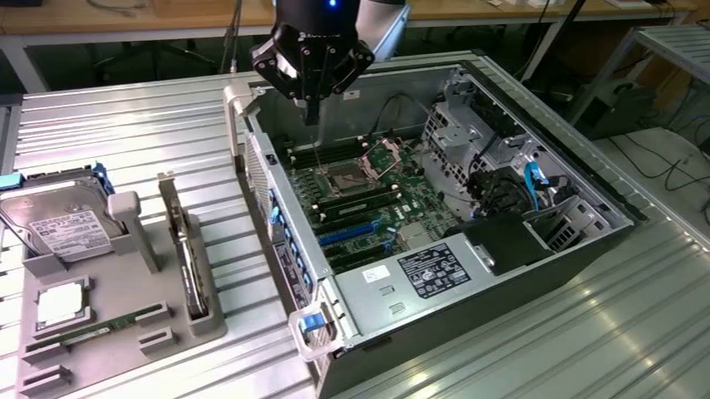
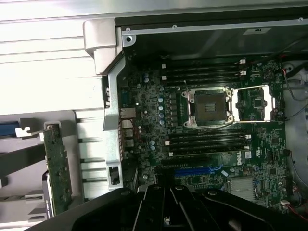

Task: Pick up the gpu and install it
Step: 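Reach for the gpu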

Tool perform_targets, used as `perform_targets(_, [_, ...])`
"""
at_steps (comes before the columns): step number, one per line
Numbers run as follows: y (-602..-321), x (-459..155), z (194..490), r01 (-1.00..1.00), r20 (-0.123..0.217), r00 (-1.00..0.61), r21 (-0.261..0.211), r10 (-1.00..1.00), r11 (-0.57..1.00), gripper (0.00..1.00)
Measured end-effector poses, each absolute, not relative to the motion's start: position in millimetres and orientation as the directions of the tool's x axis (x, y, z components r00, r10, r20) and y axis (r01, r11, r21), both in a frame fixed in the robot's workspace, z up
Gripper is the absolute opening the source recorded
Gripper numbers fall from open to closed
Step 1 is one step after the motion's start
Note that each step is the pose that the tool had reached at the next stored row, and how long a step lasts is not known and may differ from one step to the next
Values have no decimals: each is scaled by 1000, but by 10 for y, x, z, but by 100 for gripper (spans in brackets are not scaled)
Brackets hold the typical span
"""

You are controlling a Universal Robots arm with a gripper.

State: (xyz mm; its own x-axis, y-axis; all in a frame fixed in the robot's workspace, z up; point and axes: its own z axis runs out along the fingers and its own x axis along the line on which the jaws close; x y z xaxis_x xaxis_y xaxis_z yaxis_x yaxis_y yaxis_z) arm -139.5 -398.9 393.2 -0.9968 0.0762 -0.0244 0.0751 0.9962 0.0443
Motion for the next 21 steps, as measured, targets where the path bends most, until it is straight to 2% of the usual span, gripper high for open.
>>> perform_targets(21, [-3989,-1517,3930,75,-24,-997,44,76,996,11])
